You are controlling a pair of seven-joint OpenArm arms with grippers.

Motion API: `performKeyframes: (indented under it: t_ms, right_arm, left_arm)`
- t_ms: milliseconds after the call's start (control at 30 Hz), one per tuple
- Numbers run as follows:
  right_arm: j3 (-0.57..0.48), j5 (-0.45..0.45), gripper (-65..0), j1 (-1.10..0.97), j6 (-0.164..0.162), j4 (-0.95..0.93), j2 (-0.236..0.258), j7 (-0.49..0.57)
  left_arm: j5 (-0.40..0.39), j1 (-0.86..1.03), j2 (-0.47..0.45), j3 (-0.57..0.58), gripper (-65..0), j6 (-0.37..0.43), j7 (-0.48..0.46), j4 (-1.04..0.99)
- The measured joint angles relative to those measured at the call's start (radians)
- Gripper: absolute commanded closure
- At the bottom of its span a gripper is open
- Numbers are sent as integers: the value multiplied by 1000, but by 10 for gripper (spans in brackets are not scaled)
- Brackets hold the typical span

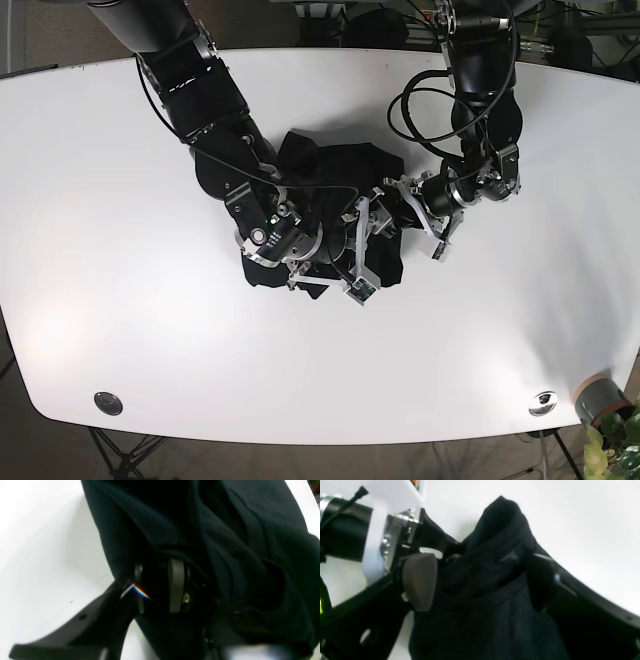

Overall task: Fold the T-shirt properly
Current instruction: 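Fold the held end with the right gripper over toward the left gripper, then release the right gripper and press the folded bundle with both grippers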

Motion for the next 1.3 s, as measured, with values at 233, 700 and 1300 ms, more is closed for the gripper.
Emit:
performKeyframes:
  t_ms: [233, 700, 1300]
  right_arm:
    - [77, 31, -531, -63, 10, 67, -6, 47]
    - [192, 231, -230, -191, 0, 65, 46, 45]
    - [14, 144, -214, -294, -6, -94, 50, 270]
  left_arm:
    - [56, 72, 0, -20, -114, 11, 58, 220]
    - [64, 171, -124, -248, -114, 8, 62, 455]
    - [66, 162, -210, -334, -114, 11, 63, 516]
